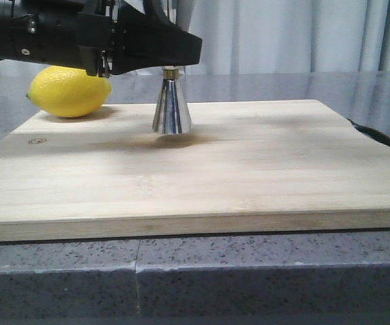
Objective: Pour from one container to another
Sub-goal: 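Tilt the beaker with the right gripper, pouring liquid into the jigger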
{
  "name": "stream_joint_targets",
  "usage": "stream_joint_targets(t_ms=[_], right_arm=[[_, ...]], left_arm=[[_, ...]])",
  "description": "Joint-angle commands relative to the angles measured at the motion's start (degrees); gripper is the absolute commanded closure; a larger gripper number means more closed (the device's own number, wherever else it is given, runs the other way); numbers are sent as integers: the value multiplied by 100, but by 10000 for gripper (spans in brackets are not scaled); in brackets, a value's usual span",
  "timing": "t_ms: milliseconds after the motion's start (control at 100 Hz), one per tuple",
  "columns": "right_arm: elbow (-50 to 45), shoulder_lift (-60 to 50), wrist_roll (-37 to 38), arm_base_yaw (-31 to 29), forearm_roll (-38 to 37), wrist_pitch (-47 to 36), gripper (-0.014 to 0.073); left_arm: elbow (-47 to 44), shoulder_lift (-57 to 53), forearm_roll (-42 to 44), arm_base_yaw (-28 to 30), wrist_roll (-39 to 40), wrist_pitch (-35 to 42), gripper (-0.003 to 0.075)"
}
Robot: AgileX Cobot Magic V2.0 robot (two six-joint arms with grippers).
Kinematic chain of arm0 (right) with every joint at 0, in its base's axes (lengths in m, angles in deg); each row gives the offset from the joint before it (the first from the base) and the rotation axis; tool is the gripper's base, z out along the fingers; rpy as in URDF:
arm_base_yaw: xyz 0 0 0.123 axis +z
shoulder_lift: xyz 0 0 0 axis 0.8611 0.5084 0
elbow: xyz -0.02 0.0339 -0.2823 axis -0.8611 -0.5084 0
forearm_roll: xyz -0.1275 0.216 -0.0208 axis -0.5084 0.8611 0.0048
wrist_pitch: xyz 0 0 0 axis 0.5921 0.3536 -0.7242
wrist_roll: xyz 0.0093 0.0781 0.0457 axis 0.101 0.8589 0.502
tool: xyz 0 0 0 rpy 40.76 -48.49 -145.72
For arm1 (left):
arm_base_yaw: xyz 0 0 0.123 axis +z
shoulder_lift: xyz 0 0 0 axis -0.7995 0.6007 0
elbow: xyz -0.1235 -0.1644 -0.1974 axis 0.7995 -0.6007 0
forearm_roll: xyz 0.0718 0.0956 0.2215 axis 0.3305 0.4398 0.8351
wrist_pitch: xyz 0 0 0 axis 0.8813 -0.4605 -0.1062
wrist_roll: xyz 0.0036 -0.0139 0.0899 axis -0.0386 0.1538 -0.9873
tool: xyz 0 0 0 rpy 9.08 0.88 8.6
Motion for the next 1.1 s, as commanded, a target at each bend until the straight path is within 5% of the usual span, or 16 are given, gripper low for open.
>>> stream_joint_targets(t_ms=[0, 400, 1090], right_arm=[[226, -151, -59, 90, -415, -385, 298], [226, -151, -59, 386, -1750, -452, 298], [226, -145, -59, 386, -2942, -899, 298]], left_arm=[[167, -228, -477, -37, 50, -595, 461], [167, -228, -477, -37, 50, -595, 461], [167, -228, -477, -37, 50, -595, 461]])
